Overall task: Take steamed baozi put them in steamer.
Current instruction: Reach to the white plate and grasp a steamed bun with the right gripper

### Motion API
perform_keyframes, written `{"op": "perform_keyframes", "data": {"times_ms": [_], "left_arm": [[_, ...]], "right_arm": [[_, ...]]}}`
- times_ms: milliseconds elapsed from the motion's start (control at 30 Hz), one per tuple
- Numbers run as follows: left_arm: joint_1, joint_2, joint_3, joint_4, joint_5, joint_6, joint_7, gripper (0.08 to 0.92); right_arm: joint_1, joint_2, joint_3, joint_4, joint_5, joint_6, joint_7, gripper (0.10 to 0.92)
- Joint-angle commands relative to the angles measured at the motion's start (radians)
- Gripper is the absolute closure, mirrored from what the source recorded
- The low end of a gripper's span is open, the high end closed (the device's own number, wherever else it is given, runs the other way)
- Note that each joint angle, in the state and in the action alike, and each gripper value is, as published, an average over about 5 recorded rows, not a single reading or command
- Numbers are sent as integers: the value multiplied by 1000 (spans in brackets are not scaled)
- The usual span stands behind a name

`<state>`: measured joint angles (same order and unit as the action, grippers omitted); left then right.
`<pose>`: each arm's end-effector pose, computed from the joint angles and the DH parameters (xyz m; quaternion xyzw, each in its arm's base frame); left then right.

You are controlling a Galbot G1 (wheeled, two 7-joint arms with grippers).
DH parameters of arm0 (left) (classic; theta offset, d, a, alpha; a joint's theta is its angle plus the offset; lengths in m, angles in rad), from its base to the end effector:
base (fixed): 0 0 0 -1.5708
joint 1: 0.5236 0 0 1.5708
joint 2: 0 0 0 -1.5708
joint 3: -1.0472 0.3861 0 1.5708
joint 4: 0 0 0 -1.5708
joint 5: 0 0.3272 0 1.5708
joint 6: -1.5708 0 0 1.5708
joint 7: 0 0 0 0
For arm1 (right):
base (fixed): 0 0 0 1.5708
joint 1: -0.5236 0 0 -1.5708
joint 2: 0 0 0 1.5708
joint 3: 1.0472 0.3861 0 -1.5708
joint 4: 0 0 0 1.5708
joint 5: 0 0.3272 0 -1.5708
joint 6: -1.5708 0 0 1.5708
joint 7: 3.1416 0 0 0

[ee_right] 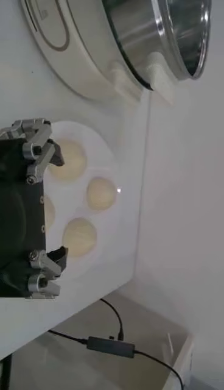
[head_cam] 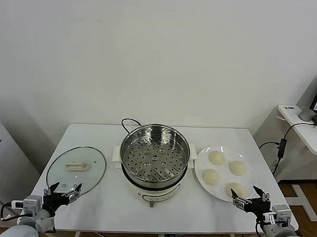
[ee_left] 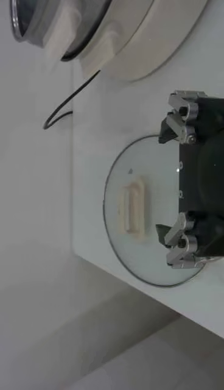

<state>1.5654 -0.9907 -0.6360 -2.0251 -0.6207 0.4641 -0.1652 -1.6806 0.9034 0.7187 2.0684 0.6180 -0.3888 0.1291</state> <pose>0.1623 0.1605 -0.3052 -0.0022 -0.9634 -0.0128 0.2678 0.1409 -0.1861 -0.2847 0.0143 -0.9671 0.0548 0.2479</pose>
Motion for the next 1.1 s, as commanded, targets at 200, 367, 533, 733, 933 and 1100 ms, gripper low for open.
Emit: {"op": "perform_keyframes", "data": {"times_ms": [200, 367, 533, 733, 933, 1100], "left_arm": [[0, 1, 1, -1, -1, 1, 1, 177], [1, 1, 1, 0, 0, 0, 1, 177], [2, 0, 2, -1, 5, 1, 2, 177], [-1, -6, 2, -7, 8, 6, 1, 177], [-14, -20, 5, -12, 13, 17, -1, 177], [-39, -21, 21, -11, 18, 29, -1, 177]], "right_arm": [[0, 0, 3, -1, -1, 0, -2, 203], [25, -6, 22, -23, -122, 44, -60, 203], [124, -48, 55, -102, -588, 171, -218, 203], [353, -162, -22, -253, -999, 330, -327, 203], [637, -269, -206, -398, -1122, 383, -527, 203], [845, -325, -338, -497, -1076, 444, -744, 203]]}}
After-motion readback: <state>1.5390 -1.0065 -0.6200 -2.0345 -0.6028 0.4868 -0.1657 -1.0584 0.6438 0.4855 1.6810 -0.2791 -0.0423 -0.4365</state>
